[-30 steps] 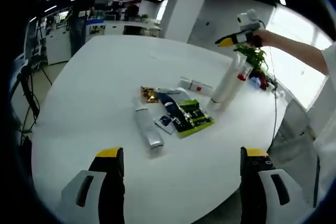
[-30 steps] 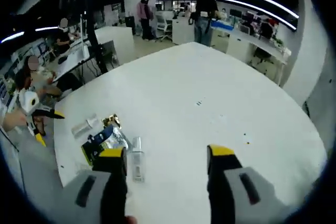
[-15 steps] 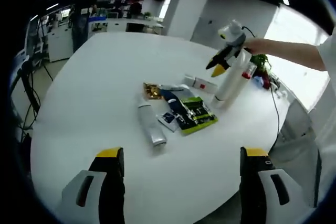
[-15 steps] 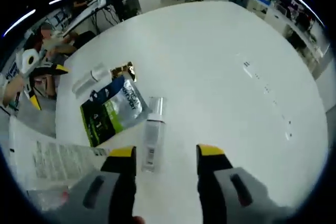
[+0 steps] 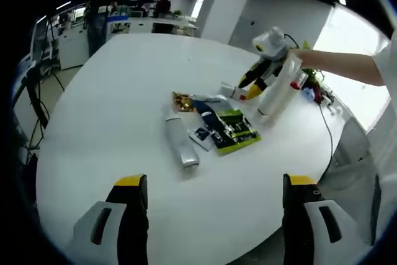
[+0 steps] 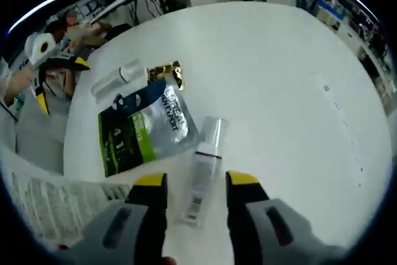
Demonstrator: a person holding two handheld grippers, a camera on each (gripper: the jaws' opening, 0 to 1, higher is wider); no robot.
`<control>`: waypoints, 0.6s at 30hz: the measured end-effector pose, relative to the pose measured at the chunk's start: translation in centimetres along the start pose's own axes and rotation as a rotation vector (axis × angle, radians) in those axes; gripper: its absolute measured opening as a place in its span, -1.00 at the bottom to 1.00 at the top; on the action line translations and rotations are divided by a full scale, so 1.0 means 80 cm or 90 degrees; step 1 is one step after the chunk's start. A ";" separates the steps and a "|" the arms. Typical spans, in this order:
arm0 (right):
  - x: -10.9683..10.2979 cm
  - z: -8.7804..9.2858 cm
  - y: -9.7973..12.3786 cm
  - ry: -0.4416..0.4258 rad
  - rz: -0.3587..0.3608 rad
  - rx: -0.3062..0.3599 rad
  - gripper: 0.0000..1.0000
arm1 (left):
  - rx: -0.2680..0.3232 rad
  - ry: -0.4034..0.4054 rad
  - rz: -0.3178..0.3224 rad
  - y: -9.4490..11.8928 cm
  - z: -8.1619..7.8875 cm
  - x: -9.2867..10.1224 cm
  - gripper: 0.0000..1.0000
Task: Arrange the skincare products in the storage area until every visible bottle or jar stands upright without overlapping.
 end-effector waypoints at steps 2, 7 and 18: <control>0.005 -0.001 -0.005 -0.003 -0.001 0.000 -0.28 | -0.001 0.000 -0.001 -0.001 0.000 0.000 0.76; 0.007 -0.004 -0.011 0.026 0.015 -0.003 -0.46 | -0.006 -0.001 -0.002 -0.003 0.001 0.002 0.75; 0.021 0.004 -0.012 0.051 0.069 -0.026 -0.60 | -0.011 -0.003 0.001 -0.006 0.002 0.007 0.74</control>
Point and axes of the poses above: the point that each gripper's makers call its tool centre point, and the gripper's own axes: y roughly backward along the fingers, x roughly to its right, z roughly out of its underside, the point moved 1 cm from there along y, roughly backward along the fingers, and after that the axes turned 5 degrees about -x, right-handed, at the moved point
